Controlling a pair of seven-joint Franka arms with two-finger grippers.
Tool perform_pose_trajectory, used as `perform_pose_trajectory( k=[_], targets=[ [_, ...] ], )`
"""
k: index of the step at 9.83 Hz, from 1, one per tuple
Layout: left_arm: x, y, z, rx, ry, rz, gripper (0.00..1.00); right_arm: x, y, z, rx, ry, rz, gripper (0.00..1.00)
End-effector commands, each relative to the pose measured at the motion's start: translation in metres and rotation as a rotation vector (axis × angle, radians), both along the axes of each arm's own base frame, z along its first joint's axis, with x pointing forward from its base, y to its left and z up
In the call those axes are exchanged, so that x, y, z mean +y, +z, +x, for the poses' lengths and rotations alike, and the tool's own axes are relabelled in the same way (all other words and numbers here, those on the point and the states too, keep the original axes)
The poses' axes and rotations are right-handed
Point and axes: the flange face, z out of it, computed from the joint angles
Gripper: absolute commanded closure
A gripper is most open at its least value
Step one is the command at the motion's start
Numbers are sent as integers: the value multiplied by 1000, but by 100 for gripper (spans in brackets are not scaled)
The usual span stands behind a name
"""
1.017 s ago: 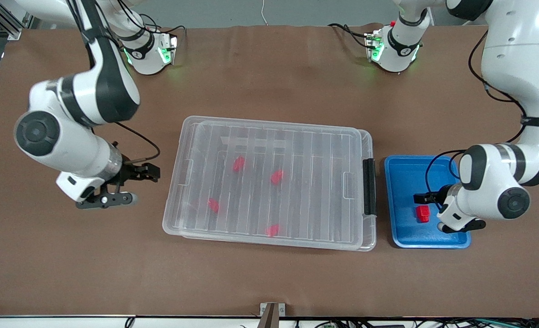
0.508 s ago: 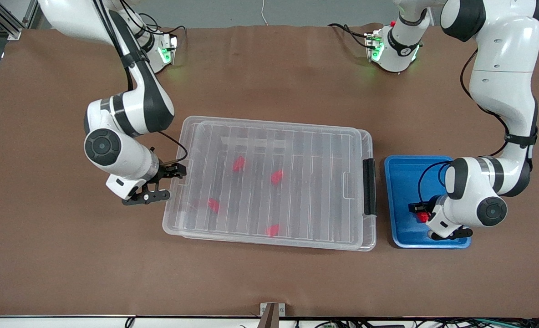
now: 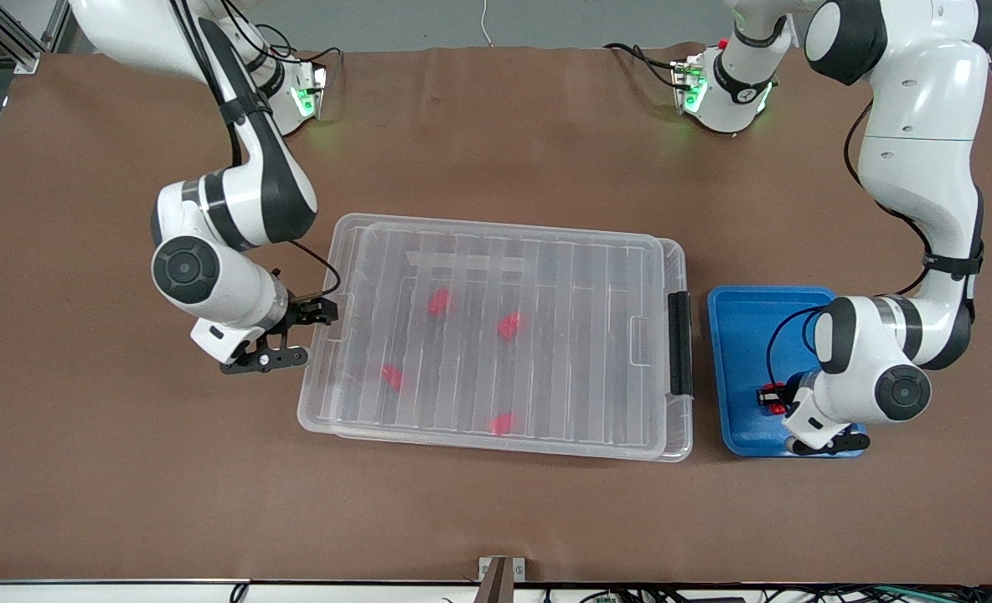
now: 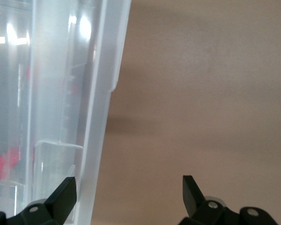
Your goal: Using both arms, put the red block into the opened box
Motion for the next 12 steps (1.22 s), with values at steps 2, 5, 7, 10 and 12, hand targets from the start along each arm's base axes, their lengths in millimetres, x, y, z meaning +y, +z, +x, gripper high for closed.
perform_pose_trajectory(
  k=[2,5,7,10,12],
  targets=[
    [-24,76,-1,-16,-42,4,100,-36,11,-5,2,6,-72,0],
    [-109,159,-25,-18,-118,-16,99,-76,14,-1,33,-28,-114,0],
    [-205,175,-52,-46,-105,5,100,-96,15,1,44,-48,-136,0],
    [-286,165,-83,-55,-121,26,100,-135,14,5,55,-49,-135,0],
    [-314,132,-91,-85,-151,9,99,-167,19,10,53,-37,-121,0]
  ],
)
